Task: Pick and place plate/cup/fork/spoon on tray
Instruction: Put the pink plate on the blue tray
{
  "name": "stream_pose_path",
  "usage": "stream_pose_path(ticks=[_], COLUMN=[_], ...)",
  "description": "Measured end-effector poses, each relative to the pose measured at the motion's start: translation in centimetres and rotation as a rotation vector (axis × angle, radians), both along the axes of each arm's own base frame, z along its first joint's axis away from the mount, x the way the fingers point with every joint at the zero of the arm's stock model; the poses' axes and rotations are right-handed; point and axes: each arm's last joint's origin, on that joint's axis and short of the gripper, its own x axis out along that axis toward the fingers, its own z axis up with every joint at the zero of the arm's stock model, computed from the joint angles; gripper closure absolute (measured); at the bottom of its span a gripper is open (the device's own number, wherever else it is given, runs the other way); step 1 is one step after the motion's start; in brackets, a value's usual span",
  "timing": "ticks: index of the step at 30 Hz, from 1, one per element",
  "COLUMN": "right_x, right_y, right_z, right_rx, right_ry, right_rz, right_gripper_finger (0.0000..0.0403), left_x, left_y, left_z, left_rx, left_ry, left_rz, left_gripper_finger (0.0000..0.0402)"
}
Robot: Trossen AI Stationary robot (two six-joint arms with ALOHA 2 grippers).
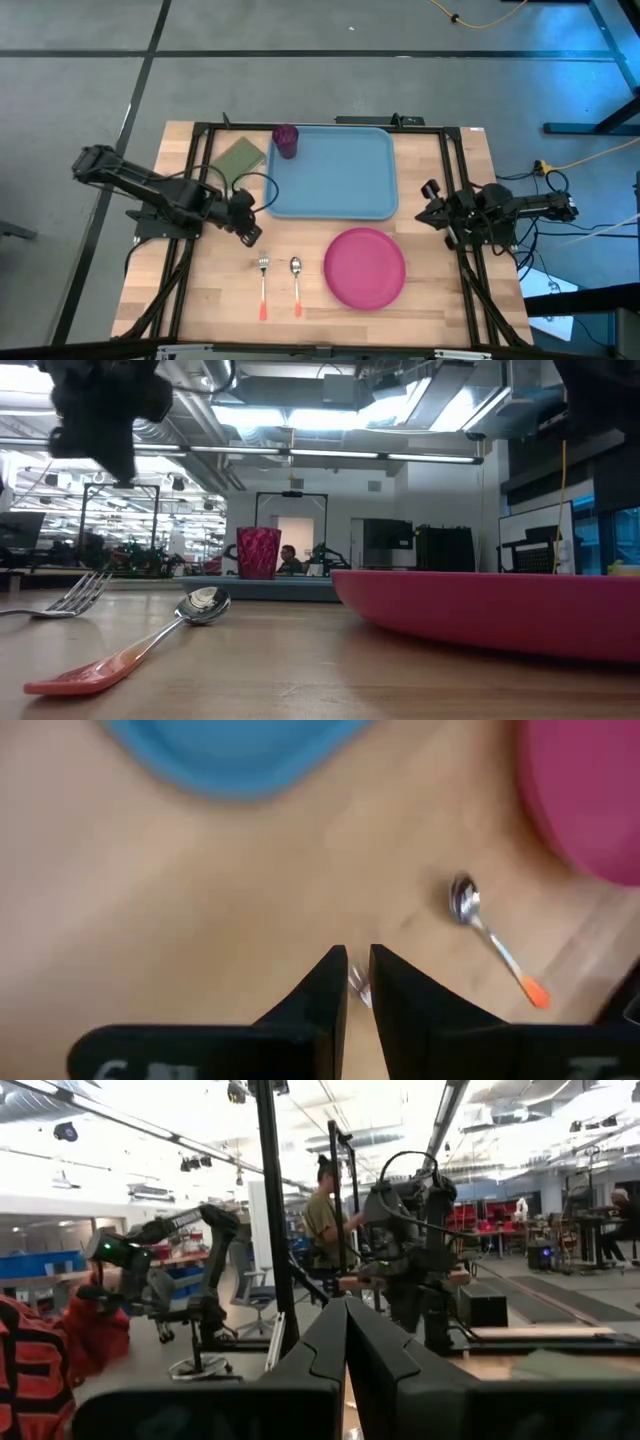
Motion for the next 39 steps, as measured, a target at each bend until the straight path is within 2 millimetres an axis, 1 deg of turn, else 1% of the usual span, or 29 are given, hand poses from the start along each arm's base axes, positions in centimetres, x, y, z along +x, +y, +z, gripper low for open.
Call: stream_pose_path(ticks=[7,10,13,20,23,35,39], right_x=[0.2,0.2,0.2,0.2,0.2,0.2,0.2], right_y=[0.0,0.0,0.0,0.0,0.0,0.0,0.0], right_z=[-0.7,-0.9,-0.9,-0.9,-0.9,-0.9,-0.9], right_rx=[-0.010,-0.015,-0.023,-0.049,-0.089,-0.246,-0.235], right_ry=[0.078,0.094,0.092,0.084,0.073,0.026,0.029], right_rz=[-0.001,-0.002,-0.005,-0.013,-0.024,-0.071,-0.067], right_gripper_finger=[0.0389,0.0389,0.0389,0.0389,0.0389,0.0389,0.0389], left_x=[1.1,1.7,2.0,2.2,2.3,2.3,2.3], left_y=[-1.1,-1.2,-1.0,-0.4,-0.1,-0.1,-0.1], left_z=[-3.2,-4.2,-4.8,-4.9,-4.9,-4.9,-4.9], left_rx=[-0.176,-0.198,-0.189,-0.171,-0.171,-0.171,-0.167], left_ry=[0.223,0.286,0.314,0.311,0.310,0.310,0.309], left_rz=[0.048,0.042,0.037,0.017,0.026,0.025,0.002], left_gripper_finger=[0.0360,0.0360,0.0360,0.0360,0.0360,0.0360,0.0360])
